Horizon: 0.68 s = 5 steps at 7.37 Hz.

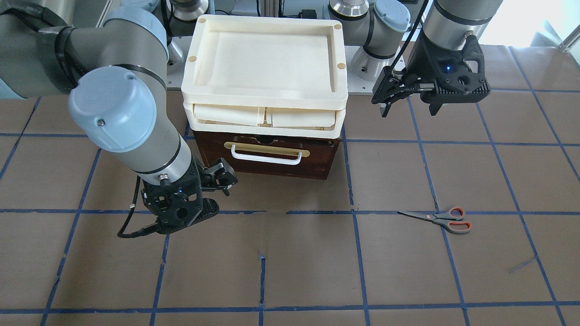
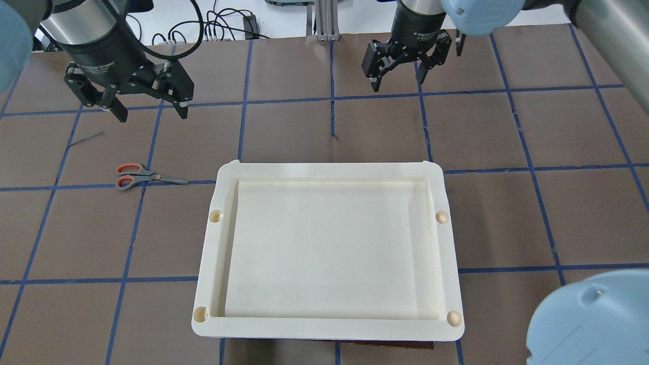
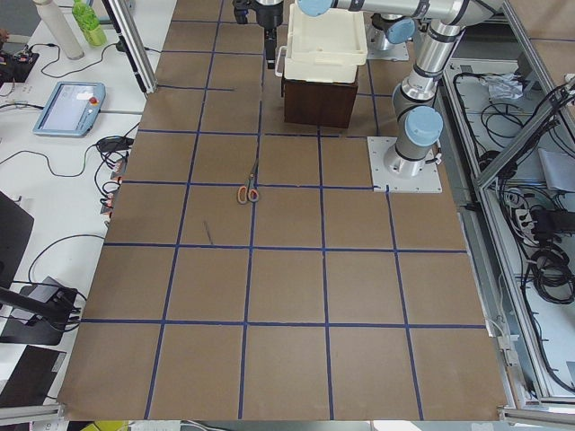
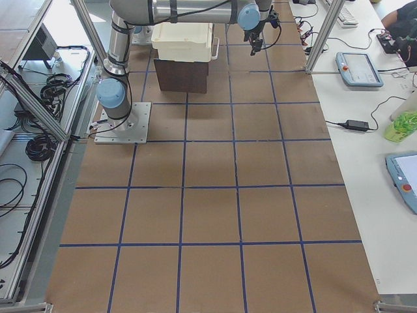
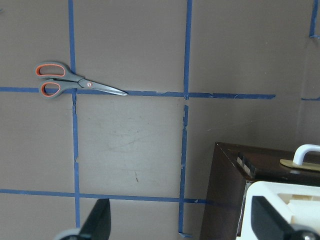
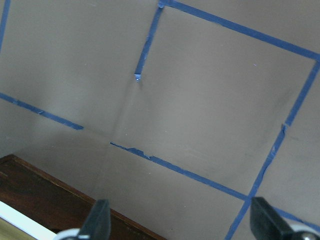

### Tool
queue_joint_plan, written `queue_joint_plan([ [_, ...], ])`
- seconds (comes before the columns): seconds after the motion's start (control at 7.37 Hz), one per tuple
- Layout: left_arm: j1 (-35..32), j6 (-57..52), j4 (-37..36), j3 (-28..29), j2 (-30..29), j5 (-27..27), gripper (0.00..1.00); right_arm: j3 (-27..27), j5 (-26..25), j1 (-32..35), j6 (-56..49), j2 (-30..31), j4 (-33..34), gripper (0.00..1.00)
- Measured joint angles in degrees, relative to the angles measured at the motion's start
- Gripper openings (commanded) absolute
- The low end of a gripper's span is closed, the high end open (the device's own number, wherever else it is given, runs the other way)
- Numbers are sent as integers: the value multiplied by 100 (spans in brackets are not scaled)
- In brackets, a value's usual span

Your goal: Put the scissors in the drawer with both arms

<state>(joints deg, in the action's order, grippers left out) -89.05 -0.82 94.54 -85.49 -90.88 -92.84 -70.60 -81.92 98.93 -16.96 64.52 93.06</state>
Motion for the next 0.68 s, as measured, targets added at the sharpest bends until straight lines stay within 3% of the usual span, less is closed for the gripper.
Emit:
queue_joint_plan([
  [0.41,157,-1259,-262,-424,0,-41,100,8,502,158,-1316,-86,-153,100],
  [0.68,684,-2470,-430,-730,-4,-37,100,-85,670,178,-1866,-87,-820,100],
])
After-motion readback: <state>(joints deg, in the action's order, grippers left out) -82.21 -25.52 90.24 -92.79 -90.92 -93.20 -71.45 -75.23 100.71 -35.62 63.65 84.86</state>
